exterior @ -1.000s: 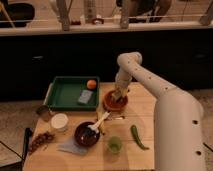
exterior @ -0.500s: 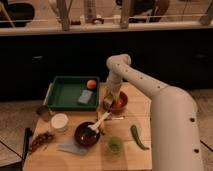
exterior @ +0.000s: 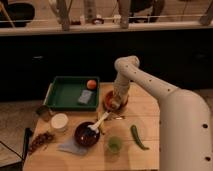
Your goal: Wipe red bowl with eraser
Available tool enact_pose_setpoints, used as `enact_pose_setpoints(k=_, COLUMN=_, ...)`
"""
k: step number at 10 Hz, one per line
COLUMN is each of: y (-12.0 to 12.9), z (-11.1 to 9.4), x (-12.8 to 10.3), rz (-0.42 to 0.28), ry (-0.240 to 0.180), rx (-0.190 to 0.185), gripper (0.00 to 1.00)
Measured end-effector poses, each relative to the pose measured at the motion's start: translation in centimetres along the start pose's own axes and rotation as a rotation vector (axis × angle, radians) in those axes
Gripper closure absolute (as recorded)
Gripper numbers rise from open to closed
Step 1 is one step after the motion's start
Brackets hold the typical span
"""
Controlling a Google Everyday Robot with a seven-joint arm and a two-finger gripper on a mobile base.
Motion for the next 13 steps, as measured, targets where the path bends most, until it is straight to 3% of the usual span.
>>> enact_pose_setpoints(k=4, y=-3.2, z=0.2, x=1.4, rz=0.055, ry=0.05, rx=0.034, gripper=1.0)
enact_pose_setpoints(k=6, y=-5.3, z=0.7, x=0.5, rz=0.042, ry=0.048, rx=0.046, gripper=1.0)
enact_pose_setpoints(k=8, y=-6.1, z=1.2, x=-1.3, rz=-0.014, ry=0.02, rx=0.048, gripper=1.0)
enact_pose_setpoints(k=10, y=-5.2, z=1.4, x=-2.9, rz=-0.067, ry=-0.007, rx=0.041, gripper=1.0)
enact_pose_setpoints(k=13, y=-2.3, z=0.9, x=-2.0, rz=-0.047, ry=-0.013, rx=0.04, gripper=1.0)
